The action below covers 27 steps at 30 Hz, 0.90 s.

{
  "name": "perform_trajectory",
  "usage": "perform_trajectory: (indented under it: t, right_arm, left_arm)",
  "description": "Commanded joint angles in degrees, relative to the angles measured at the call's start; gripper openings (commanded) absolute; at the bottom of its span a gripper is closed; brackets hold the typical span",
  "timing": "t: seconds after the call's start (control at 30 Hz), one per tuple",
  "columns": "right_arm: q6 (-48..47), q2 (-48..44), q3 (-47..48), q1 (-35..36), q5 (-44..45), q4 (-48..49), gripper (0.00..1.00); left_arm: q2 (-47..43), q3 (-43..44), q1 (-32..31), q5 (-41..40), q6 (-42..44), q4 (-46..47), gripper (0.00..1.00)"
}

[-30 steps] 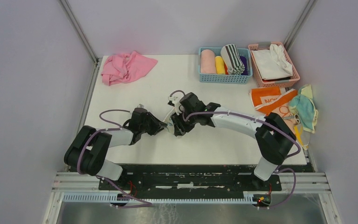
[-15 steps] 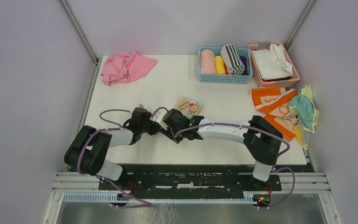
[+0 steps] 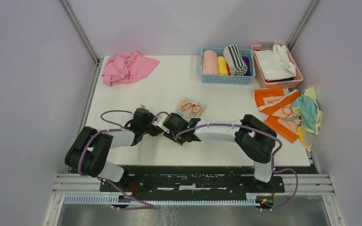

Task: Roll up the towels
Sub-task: Roll the towel at the center of the board.

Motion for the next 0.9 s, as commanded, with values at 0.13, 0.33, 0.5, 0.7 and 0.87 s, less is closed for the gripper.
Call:
perform_trajectory:
  t: [0.13, 0.33, 0.5, 0.7, 0.87]
  right_arm:
    - [-1.4, 5.1, 2.0, 0.3, 3.5, 0.3, 0.46]
    - [-0.4, 8.4, 2.4, 0.2, 5.1, -2.8, 0.23]
    - [2.7, 4.8, 0.8, -1.1, -6.5, -2.4, 0.0]
    - [13.0, 1.1, -1.2, -8.2, -35.7, 3.8, 0.0]
    - [27.4, 1.5, -4.2, -14.1, -51.7, 15.7, 0.0]
  left_arm:
    - [2.3, -1.5, 0.0, -4.6, 1.5, -11.7, 0.32]
    - [1.3, -1.4, 0.0, -4.5, 1.5, -12.3, 0.35]
    - [-4.0, -2.5, 0.1, -5.4, 1.2, -13.3, 0.41]
    - [-16.2, -3.2, 0.2, -7.9, 1.0, -20.1, 0.61]
    - [-27.7, -1.9, 0.2, -9.6, 1.9, -29.7, 0.74]
